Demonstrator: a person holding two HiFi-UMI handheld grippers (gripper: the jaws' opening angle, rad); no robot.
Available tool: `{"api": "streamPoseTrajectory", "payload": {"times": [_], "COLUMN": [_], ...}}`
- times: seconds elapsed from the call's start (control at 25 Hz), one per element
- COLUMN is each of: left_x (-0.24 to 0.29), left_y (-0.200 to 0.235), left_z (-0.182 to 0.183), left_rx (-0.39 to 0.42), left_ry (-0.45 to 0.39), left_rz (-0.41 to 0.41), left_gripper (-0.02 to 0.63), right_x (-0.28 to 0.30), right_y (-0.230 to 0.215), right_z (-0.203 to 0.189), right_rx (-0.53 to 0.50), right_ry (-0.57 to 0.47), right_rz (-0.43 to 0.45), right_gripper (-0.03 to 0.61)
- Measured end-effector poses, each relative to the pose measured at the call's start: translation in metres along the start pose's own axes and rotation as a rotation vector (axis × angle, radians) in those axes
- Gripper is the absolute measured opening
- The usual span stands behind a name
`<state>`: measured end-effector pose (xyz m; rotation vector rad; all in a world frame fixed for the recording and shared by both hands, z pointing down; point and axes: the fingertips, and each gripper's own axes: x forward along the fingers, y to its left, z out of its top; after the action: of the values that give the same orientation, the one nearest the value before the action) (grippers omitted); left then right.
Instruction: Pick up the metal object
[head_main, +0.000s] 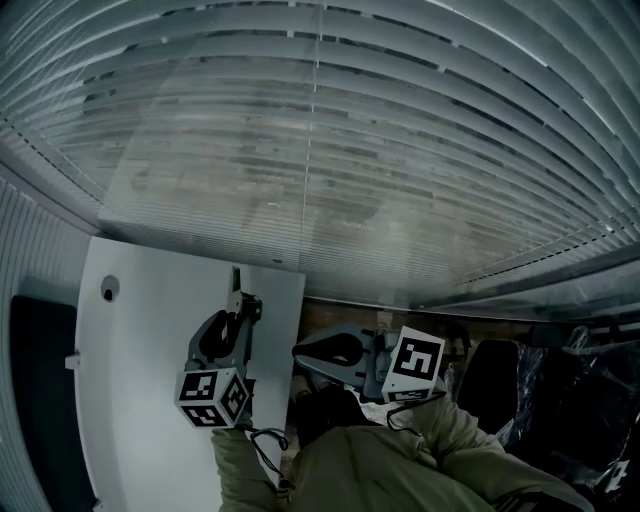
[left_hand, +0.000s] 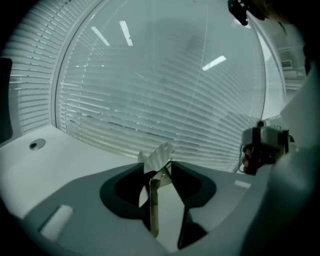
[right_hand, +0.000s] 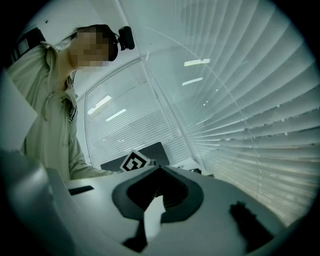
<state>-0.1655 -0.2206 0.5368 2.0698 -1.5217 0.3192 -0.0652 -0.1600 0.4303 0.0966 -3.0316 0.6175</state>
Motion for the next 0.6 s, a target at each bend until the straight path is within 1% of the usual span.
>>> {"api": "streamPoseTrajectory", "payload": {"times": [0.08,0.12,0.24,0.36,0.52,0.6], "left_x": [-0.017,-0.025,-0.046,-0.067,-0.089,-0.101], "left_y": [-0.003,-0.005,-0.009,-0.014,-0.024,-0.033], "left_z": [0.017,0.022,0.025,0.031,0.037,0.043], "left_rx": [-0.015,-0.017,0.002,0.012,0.078,0.099], "left_ry": [-0.064,-0.081,-0.089,-0.12,-0.151,-0.193], "left_rz": [0.01,0.016,0.039,0.049,0.063,0.057], "left_gripper": [0.126,0.103,0.084,0.08,0.075,0.074], "right_x": [-0.001,-0.002,-0.003,-0.001,0.001,0.0], "right_y": [0.004,0.006,0.015,0.024,0.036,0.043], "right_z": [0.01,0.015,0.026,0.038,0.046,0.047], "right_rx": [-0.021,-0.029,-0.044,-0.062,-0.077,-0.087], "right_ry": [-0.016,-0.023,-0.041,-0.069,-0.099,-0.099], "right_rz": [0.014,0.021,0.041,0.069,0.098,0.109], "right_gripper": [0.003,0.003,0.003,0.003,0.003,0.003]}}
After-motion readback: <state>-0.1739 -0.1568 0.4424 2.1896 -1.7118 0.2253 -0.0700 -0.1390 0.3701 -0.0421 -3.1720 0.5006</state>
